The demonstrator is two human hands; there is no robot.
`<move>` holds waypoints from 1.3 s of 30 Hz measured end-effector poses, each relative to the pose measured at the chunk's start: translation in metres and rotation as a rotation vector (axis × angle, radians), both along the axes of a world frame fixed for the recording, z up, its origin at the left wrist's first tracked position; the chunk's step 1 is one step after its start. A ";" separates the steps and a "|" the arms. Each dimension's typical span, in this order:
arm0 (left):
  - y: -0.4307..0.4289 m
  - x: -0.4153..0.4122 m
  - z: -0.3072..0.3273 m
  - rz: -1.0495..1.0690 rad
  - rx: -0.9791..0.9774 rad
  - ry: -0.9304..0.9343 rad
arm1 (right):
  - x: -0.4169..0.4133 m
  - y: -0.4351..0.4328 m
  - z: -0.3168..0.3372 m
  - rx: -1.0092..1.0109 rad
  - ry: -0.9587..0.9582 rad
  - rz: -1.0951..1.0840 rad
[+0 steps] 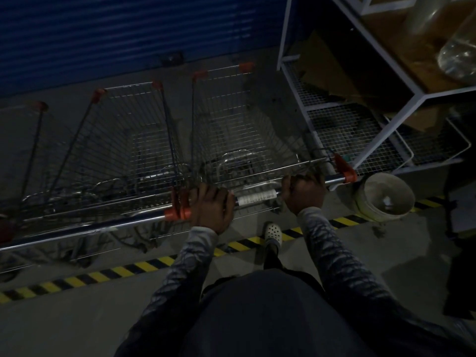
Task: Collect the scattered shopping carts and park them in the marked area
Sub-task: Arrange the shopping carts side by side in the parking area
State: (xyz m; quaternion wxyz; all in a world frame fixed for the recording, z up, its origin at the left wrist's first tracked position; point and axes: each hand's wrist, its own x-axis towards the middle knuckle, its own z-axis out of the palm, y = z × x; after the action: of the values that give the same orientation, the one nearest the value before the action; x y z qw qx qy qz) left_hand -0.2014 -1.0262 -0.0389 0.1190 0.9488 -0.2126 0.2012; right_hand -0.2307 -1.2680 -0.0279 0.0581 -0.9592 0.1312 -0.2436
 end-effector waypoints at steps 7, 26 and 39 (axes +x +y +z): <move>0.016 0.010 -0.002 0.036 0.040 0.027 | 0.001 0.004 -0.001 0.076 0.125 -0.070; 0.029 0.019 0.005 0.187 0.075 -0.014 | 0.005 0.002 -0.010 0.103 0.104 -0.070; 0.031 0.018 0.002 0.175 0.059 -0.039 | 0.007 0.001 -0.014 0.093 0.140 -0.088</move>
State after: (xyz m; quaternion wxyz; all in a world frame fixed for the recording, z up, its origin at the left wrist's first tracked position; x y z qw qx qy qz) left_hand -0.1832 -0.9955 -0.0369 0.0690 0.9627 -0.1372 0.2227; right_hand -0.2237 -1.2669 -0.0423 0.0826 -0.9634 0.1884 -0.1720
